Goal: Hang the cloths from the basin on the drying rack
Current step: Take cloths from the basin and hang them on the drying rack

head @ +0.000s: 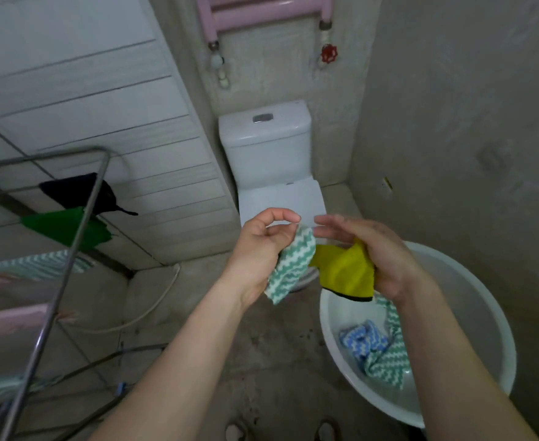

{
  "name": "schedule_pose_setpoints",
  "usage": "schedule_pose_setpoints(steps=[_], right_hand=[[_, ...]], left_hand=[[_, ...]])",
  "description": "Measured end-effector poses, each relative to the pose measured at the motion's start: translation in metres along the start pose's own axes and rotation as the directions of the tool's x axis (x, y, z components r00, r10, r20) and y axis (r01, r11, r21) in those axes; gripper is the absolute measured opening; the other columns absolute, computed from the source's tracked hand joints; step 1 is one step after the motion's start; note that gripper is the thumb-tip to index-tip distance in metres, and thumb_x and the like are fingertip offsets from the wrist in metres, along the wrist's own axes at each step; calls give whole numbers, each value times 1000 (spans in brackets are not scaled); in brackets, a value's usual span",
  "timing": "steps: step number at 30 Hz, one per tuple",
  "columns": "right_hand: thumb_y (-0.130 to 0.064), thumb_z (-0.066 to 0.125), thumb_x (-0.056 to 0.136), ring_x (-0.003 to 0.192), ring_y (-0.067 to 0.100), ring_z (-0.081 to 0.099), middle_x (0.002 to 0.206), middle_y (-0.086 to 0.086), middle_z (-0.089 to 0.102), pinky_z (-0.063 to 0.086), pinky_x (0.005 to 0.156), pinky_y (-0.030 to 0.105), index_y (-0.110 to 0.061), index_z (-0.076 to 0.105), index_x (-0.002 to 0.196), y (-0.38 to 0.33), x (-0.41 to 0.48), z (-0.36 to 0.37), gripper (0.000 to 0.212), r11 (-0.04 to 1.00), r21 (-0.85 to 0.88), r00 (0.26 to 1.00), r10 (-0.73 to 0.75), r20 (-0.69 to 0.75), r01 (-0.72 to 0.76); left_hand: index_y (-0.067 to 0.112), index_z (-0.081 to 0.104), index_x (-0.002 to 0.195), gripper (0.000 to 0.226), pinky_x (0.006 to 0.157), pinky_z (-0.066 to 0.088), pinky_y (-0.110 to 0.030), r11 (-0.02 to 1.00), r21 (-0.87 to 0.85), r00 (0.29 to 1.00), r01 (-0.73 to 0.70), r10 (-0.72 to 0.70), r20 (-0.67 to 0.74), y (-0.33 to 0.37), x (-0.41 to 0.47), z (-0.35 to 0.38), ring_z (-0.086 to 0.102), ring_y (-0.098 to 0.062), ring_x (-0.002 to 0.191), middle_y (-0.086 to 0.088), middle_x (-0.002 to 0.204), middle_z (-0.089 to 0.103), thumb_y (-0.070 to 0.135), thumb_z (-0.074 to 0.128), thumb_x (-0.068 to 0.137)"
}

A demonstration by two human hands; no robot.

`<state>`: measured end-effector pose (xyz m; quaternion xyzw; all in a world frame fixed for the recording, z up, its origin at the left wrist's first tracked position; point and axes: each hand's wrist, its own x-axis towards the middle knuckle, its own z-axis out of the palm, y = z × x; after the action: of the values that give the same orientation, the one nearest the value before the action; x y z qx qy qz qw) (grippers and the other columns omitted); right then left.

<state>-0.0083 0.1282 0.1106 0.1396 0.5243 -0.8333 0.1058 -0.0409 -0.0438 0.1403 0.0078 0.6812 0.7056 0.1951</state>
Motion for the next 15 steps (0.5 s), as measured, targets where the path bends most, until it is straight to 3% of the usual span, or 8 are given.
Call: schedule_pose_setpoints(steps=[2,3,5,7,9,11,13,15], right_hand=[[-29,69,77,101,34,65,109,18,70,49,93,45,-7,72,108,-4,7,38,38,992,-122,988,35,148,-17],[-28,70,79,97,32,64,107,18,70,49,90,41,-6,71,108,-5,10,56,36,985,-173,977,37,209,-1],[-15,66,86,73,14,65,84,6,74,52,71,24,-5,72,100,-5,17,85,18,976,-212,972,-8,236,59],[0,60,88,60,1,64,69,-4,73,49,57,14,-4,70,92,-3,23,117,11,968,-229,979,-60,197,105],[4,63,85,57,0,63,64,-6,72,48,56,13,-4,70,83,1,31,147,11,944,-287,979,-117,168,162],[3,67,82,56,1,60,61,-7,69,47,56,14,-6,70,76,5,41,179,11,924,-317,974,-176,142,213],[0,70,81,57,2,60,61,-7,68,48,58,16,-6,70,75,10,53,215,8,911,-335,969,-209,130,241],[-7,74,79,66,10,64,71,4,72,52,64,22,0,71,80,16,67,255,7,906,-343,967,-213,140,249]], left_hand=[[13,60,91,17,52,46,-14,998,15,998,-66,66,-7,15,-2,-24,57,-3,53,7,54,62,-3,53,91],[11,60,94,15,50,44,-13,994,37,995,-101,102,-21,21,-2,-36,56,-1,51,7,53,62,-3,56,90],[11,61,95,14,50,42,-13,980,104,981,-172,180,-77,29,-1,-58,53,0,49,6,54,62,-2,60,88],[15,62,92,15,60,47,-19,953,197,957,-228,257,-136,36,-1,-84,57,-5,58,0,64,65,2,65,85],[20,63,89,16,69,49,-26,926,272,930,-263,319,-184,42,-2,-113,59,-8,67,0,73,66,9,72,81],[25,64,88,18,68,47,-24,904,356,910,-239,336,-244,45,-2,-147,56,-6,68,5,77,63,21,77,77],[22,66,84,18,66,46,-28,915,354,908,-193,304,-290,47,-6,-188,54,-10,69,-4,78,63,27,80,74],[15,68,79,13,67,46,-32,940,281,904,-191,280,-324,48,-15,-235,55,-17,69,-17,78,66,19,80,74]])
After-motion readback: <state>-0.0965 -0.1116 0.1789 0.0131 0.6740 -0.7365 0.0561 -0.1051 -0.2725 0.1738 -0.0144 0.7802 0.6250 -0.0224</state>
